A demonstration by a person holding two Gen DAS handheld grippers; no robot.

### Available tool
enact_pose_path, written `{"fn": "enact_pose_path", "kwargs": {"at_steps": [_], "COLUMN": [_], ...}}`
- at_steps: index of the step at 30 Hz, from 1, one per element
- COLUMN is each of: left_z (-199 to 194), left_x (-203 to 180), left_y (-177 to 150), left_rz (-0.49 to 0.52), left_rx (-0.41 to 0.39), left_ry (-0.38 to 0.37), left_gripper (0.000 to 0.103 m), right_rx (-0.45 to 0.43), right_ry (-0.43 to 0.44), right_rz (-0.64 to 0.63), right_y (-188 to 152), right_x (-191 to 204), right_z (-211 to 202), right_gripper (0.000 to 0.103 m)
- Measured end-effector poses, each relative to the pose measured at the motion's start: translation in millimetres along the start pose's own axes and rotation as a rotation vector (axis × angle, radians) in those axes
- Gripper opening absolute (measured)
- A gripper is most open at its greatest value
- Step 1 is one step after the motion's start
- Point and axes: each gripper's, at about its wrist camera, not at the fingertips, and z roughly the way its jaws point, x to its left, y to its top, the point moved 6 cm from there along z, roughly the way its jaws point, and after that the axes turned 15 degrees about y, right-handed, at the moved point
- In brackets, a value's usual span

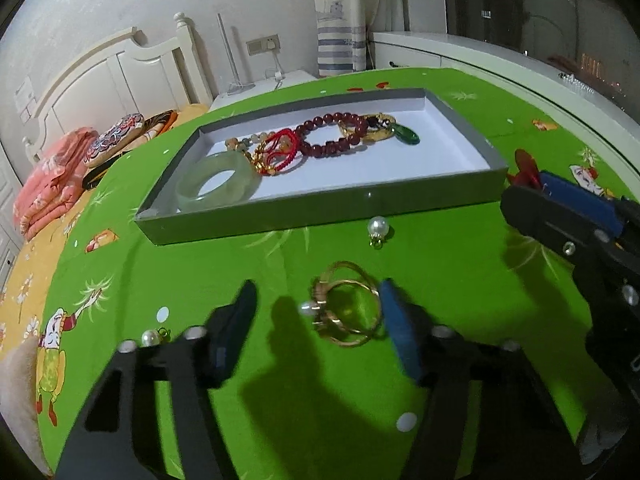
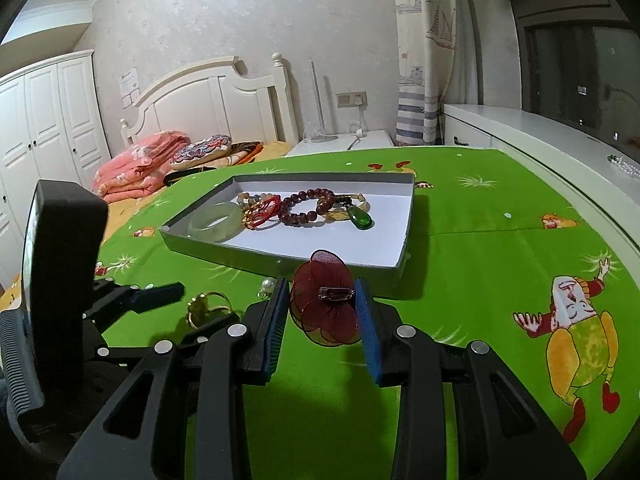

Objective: Organize jewelry
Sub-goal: 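Grasp the gold double ring with the left tool while the right tool holds the brooch, then carry the brooch and gold ring into the tray and open both tools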

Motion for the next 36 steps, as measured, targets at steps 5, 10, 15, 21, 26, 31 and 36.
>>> {"fn": "enact_pose_path", "kwargs": {"at_steps": [5,10,15,21,26,31,36], "left_z": [-0.1,-8.0,-16.2,-31.7,-35.8,-42.7,-55.6], "left_x": [1.7,0.1,9.3,16.3,22.1,30.8,43.2], "left_y": [-2.8,-2.7,-1.5,-1.1,-0.3,-0.8,-3.6], "left_rz": [-0.003,-0.002,-0.055,-0.095,-0.126,-0.161,-0.178], "left_rx": [0.001,-0.045,-0.087,-0.165,-0.185,-0.205,-0.24], "left_ry": [-0.015,-0.029,-0.068,-0.074,-0.069,-0.046,-0.002], "left_gripper": [0.045,0.039,0.039,0.039,0.039,0.039,0.039], "right_rx": [0.004,0.007,0.007,-0.001,-0.005,-0.011,-0.011], "right_ry": [-0.002,-0.004,-0.003,0.003,0.01,0.0,0.021], "right_rz": [-0.005,-0.001,-0.016,-0.04,-0.047,-0.064,-0.062], "right_y": [-0.5,-0.1,-0.4,-1.3,-1.2,0.7,2.4], "right_x": [0.6,-0.7,1.5,4.8,6.3,10.2,18.2], "right_z": [1.0,2.1,2.8,1.4,0.4,-2.3,-2.5], "right_gripper": [0.033,0.033,0.033,0.033,0.033,0.033,0.033]}}
